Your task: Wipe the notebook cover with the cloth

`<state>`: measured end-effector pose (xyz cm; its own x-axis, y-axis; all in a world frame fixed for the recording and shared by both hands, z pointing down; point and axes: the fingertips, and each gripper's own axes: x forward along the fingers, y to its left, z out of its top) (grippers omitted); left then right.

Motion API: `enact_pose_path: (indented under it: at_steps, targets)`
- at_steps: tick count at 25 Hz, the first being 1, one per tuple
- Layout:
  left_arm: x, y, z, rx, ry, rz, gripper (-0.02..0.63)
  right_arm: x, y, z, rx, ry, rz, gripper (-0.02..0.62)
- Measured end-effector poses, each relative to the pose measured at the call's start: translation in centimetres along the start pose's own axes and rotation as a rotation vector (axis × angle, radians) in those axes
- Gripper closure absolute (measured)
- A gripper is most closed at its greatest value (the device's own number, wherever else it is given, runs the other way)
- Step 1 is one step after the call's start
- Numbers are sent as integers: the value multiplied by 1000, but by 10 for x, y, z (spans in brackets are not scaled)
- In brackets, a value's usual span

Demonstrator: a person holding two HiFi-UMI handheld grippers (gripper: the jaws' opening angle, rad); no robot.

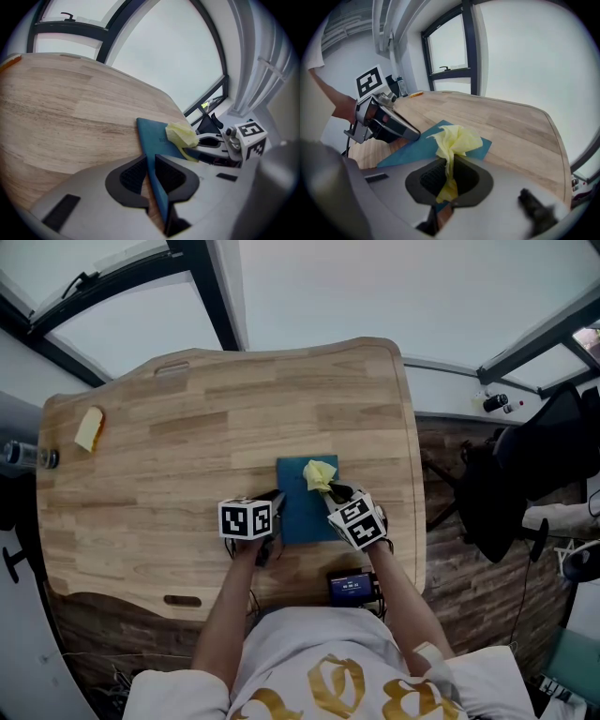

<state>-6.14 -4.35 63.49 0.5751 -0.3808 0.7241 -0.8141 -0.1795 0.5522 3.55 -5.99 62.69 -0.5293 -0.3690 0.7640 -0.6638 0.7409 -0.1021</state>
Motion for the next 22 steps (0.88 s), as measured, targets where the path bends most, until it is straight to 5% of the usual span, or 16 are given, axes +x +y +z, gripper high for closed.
enact_pose_path:
  at_steps: [22]
  targets:
    - [0, 0, 0, -7, 5, -7, 540, 4, -26, 6, 70, -7, -100, 558]
